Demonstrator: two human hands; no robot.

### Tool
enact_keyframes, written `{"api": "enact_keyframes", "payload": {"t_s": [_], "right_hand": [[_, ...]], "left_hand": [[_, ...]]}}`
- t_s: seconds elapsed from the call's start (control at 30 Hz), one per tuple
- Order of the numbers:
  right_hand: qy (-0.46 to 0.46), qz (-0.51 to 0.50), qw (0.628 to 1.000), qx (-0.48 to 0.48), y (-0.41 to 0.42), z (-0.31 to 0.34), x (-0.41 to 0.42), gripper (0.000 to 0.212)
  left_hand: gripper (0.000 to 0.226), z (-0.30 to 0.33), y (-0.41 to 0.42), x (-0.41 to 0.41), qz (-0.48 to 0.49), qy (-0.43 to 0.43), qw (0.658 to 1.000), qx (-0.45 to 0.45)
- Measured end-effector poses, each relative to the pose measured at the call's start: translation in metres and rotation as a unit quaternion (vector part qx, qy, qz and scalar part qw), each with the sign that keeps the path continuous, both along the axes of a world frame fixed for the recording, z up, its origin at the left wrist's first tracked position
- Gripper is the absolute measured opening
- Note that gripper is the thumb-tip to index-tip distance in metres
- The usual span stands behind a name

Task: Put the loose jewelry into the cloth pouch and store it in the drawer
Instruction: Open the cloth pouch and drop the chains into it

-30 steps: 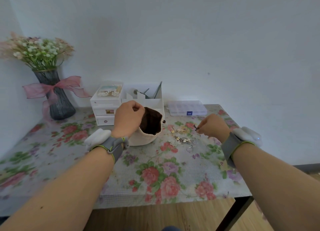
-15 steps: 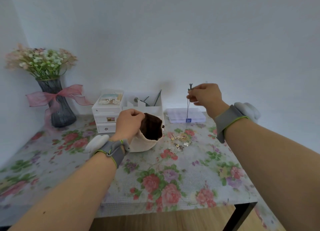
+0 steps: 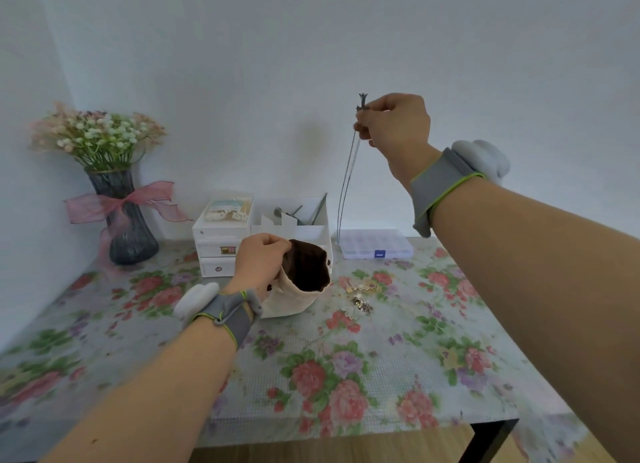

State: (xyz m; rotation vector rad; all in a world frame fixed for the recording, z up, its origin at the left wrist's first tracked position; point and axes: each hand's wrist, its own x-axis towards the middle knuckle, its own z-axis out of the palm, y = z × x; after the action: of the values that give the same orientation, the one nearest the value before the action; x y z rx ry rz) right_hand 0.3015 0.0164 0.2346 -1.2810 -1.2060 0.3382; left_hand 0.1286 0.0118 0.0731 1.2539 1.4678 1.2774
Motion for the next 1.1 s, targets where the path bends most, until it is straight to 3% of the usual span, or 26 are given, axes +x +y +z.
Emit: {"api": "enact_keyframes", "payload": {"t_s": [0.23, 0.6, 0.87, 1.1], "right_hand": [[0.003, 0.037, 0.998, 0.046, -0.007, 0.028, -0.034, 0.024], [-0.043, 0.091, 0.992, 0.076, -0.020, 0.045, -0.078, 0.023], [-0.084, 0.109, 0.990, 0.001, -0.013, -0.008, -0.084, 0.020], [-0.166, 0.128, 0.969, -0.129, -0.006, -0.059, -0.079, 0.021]], "left_hand": [[0.012, 0.001, 0.000, -0.008, 0.009, -0.038, 0.999, -0.028], [0.017, 0.002, 0.003, -0.024, 0.018, -0.184, 0.980, -0.073], [0.015, -0.001, 0.002, -0.026, 0.021, -0.211, 0.974, -0.081], [0.020, -0.004, 0.006, -0.032, 0.029, -0.209, 0.974, -0.080]]}}
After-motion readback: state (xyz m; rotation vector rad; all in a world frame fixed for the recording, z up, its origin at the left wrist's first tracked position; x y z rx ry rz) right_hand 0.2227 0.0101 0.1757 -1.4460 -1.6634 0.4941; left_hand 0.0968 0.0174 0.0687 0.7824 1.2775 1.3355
